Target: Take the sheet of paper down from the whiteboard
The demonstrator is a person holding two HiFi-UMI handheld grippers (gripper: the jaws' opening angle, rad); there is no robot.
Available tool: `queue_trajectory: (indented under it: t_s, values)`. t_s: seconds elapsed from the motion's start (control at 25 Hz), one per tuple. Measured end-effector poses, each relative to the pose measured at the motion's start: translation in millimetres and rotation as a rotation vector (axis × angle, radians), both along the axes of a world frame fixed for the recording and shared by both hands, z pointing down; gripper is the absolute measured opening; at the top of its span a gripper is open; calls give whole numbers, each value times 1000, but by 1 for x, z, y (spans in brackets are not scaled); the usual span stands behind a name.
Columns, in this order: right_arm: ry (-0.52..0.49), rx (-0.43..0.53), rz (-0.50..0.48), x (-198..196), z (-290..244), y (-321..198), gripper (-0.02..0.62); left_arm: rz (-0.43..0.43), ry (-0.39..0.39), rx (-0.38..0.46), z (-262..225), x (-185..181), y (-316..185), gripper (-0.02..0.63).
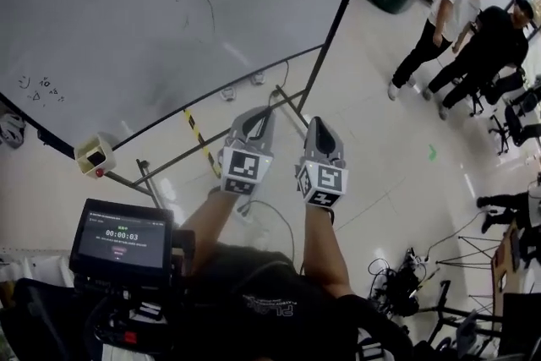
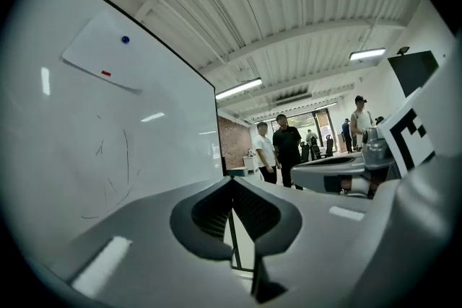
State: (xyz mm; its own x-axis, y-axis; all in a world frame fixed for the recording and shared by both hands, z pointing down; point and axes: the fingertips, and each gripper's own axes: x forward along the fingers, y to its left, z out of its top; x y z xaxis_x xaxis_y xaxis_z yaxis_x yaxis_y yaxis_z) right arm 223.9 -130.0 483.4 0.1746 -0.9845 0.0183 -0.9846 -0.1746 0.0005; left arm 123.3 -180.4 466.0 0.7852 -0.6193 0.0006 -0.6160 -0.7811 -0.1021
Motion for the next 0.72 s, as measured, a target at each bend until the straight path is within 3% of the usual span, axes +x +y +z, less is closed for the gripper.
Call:
queue_trajectory:
  t_s: [0.24,0.44,0.56,0.72]
  values:
    - [-15,12,-211,-16,3,-78,14,-168,-72,27,10,-14,-55,2]
    - [23,54,-337,-49,-19,-128,14,-288,-124,64,-19,-50,-96,2]
    - [87,91,-375,-63,-39,-160,14,-335,-115,99,-45,-75,-126,2]
    - [86,131,-428,-81,-69,-214,14,-406,-53,197,-92,-117,-176,2]
